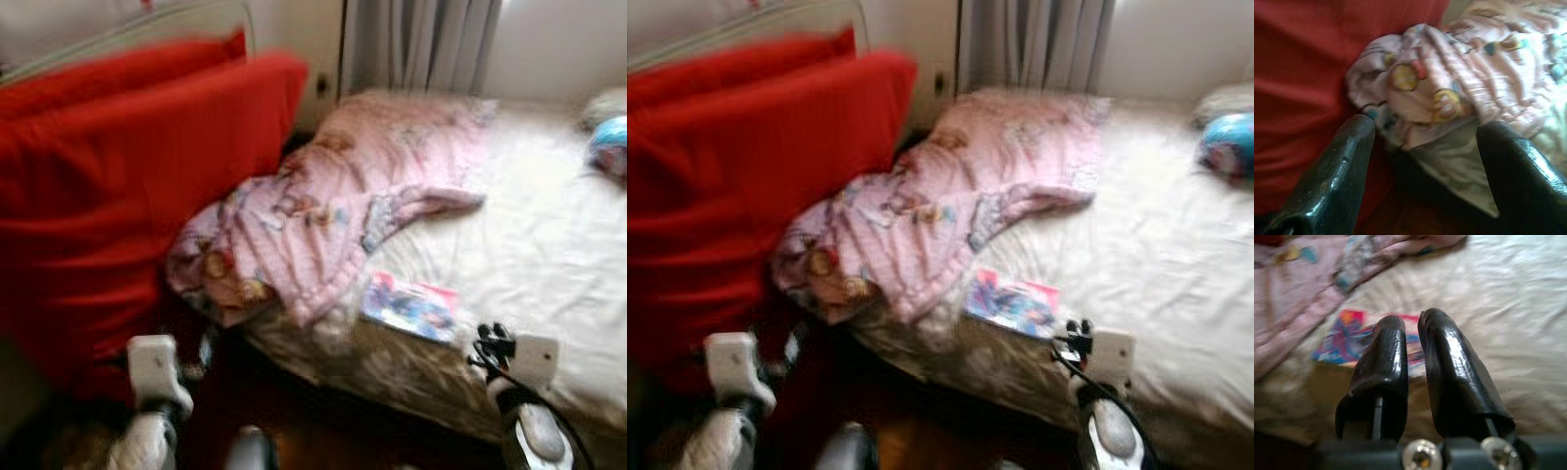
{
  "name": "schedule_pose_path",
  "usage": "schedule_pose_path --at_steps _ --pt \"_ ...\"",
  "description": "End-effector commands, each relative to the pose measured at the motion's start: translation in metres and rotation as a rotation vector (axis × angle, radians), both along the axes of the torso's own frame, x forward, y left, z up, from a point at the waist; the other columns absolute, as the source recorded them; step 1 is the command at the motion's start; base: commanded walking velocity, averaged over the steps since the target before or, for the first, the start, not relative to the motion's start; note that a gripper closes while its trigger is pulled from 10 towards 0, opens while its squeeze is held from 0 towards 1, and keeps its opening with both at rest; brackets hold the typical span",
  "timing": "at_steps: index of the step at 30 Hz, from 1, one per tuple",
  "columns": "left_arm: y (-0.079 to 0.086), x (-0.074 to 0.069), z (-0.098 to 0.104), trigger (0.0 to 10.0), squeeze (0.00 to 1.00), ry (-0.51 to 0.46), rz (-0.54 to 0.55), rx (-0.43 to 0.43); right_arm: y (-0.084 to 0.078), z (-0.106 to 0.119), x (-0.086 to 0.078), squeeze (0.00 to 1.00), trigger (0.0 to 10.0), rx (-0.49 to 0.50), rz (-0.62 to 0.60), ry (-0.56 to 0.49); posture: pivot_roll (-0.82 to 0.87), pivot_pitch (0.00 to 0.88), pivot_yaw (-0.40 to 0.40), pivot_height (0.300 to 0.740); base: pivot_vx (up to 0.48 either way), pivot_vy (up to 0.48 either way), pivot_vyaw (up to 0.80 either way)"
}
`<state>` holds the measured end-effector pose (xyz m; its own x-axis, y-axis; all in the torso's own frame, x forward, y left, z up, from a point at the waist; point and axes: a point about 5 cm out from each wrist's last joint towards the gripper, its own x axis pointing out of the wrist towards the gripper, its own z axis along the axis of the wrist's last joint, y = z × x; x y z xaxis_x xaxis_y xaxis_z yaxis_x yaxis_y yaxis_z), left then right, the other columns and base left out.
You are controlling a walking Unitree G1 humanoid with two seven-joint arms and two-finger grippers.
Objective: Clean up the room
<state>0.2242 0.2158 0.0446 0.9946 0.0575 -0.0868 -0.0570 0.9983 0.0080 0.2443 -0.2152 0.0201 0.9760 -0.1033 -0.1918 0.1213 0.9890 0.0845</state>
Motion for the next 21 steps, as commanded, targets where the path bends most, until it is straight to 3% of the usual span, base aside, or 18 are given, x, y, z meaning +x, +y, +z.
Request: schedule_pose_path --at_steps 1,10,21 --pt "0.0012 0.0056 0.0089 10.0 0.0 -0.031 -0.004 0.01 0.0003 0.002 0.0027 0.0 10.0 0.006 0.004 -0.006 -0.01 0.052 0.018 0.647 0.0 0.0 0.0" --pt "0.0028 0.0053 0.0104 10.0 0.0 -0.027 -0.004 0.011 -0.0001 0.0004 0.0044 0.0 10.0 0.015 0.0 0.006 -0.01 0.072 0.025 0.647 0.0 0.0 0.0" --pt "0.0023 0.0104 0.0143 10.0 0.0 -0.035 -0.013 0.011 0.0002 0.0 0.007 0.0 10.0 0.027 -0.021 0.008 -0.01 0.081 0.031 0.647 0.269 0.0 0.0"
